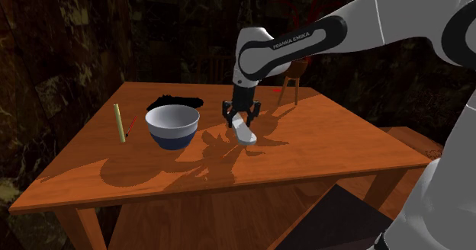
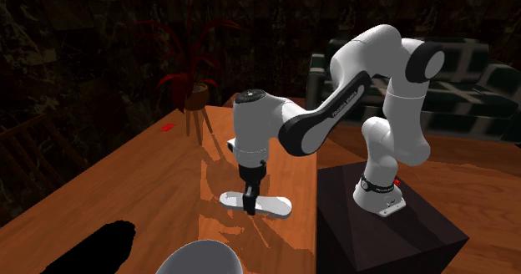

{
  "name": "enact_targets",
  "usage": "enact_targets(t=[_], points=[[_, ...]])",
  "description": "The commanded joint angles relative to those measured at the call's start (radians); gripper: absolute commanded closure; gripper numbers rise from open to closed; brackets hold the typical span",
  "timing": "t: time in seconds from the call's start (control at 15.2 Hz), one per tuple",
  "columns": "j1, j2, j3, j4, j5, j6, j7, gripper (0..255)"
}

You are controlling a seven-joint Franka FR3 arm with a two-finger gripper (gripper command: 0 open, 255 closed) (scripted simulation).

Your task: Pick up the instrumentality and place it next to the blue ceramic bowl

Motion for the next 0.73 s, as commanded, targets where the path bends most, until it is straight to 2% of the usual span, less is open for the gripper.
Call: enact_targets(t=[0.0, 0.66], points=[[-0.001, 0.009, -0.001, -0.017, -0.001, 0.027, -0.001, 255], [0.001, 0.071, -0.001, -0.080, -0.006, 0.151, 0.001, 255]])
